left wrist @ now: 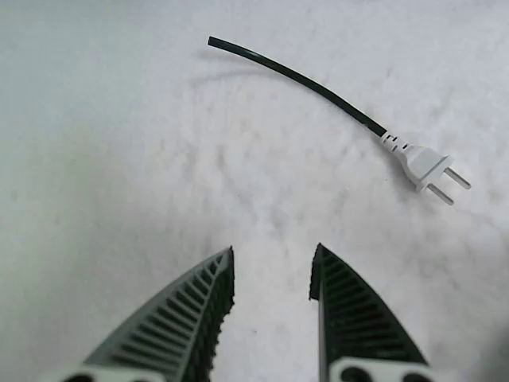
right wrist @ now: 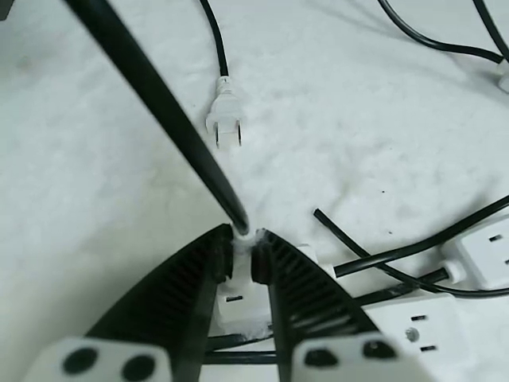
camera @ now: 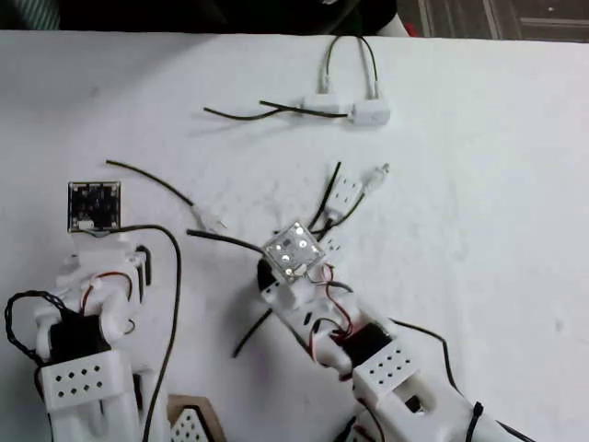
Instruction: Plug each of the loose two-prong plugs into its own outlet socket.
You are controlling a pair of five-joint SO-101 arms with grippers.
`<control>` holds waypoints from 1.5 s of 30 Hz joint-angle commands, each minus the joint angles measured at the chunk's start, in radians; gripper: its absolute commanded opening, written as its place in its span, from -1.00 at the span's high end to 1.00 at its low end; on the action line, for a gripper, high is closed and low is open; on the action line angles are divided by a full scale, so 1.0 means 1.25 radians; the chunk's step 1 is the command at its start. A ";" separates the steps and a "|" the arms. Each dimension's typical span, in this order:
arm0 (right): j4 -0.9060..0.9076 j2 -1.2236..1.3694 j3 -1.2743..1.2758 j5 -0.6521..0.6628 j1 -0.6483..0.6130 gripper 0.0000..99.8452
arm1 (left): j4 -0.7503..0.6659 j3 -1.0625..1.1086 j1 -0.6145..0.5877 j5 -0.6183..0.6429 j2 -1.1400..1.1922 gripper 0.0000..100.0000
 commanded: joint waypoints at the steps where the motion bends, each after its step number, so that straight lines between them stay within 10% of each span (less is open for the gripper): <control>1: -0.019 0.004 -0.002 -0.020 0.003 0.97 | -0.016 -0.004 -0.008 -0.006 -0.010 0.65; 17: 0.165 -0.256 0.018 -0.052 0.004 0.97 | -0.016 -0.004 -0.008 -0.006 -0.010 0.65; 45: 0.025 -0.174 0.066 -0.045 0.006 0.97 | -0.016 -0.004 -0.007 -0.006 -0.010 0.65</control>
